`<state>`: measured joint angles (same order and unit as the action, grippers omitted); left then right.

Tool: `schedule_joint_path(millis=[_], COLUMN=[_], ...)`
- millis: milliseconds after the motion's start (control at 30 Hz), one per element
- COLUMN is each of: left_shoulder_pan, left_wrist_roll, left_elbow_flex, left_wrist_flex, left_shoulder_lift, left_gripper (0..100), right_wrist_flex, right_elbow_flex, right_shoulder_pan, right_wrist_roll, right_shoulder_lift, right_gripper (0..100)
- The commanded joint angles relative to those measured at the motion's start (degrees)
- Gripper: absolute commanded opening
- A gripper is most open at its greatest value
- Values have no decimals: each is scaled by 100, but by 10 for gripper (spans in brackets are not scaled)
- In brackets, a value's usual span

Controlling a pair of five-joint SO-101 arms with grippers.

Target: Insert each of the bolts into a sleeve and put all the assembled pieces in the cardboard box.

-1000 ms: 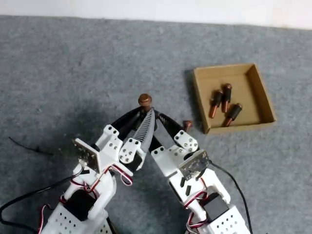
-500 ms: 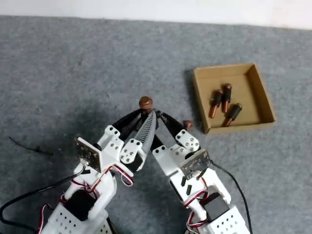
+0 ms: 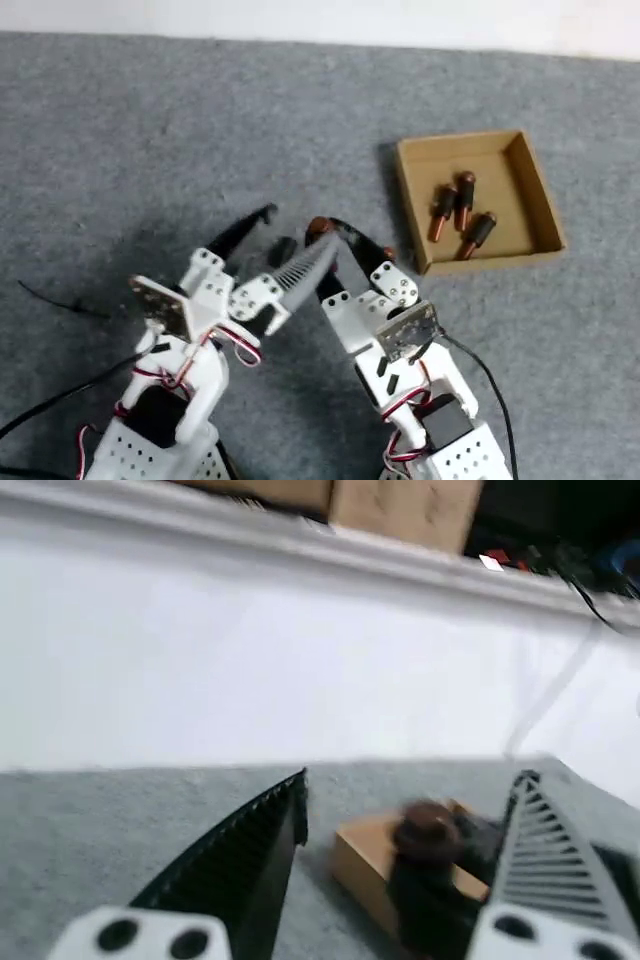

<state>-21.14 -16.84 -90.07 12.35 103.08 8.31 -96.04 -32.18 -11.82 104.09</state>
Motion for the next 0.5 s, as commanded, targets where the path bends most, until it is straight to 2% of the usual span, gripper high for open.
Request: schedule_joint_path(millis=[0,67,200,433,467], left_shoulder_pan=[365,435,497,1068,1174], left_wrist_roll=[-651,-888,-923,-914,-914], left_elbow_flex=[699,989,1323,980,980], left_wrist_flex=[369,862,1644,1662,1662], left_shoulder_lift=[57,57,66,66,66], left_gripper=[248,227,186,1,7], right_wrist_flex=[-22,-22,57,101,101], right_elbow_flex=[-602,-602,-593,-576,-576], right_shoulder_pan=[189,189,321,1666,1807], right_wrist_roll=[-35,-35,-44,-18,88], right_shoulder_lift=[136,136,136,136,136], right_gripper=[4,4,4,4,4])
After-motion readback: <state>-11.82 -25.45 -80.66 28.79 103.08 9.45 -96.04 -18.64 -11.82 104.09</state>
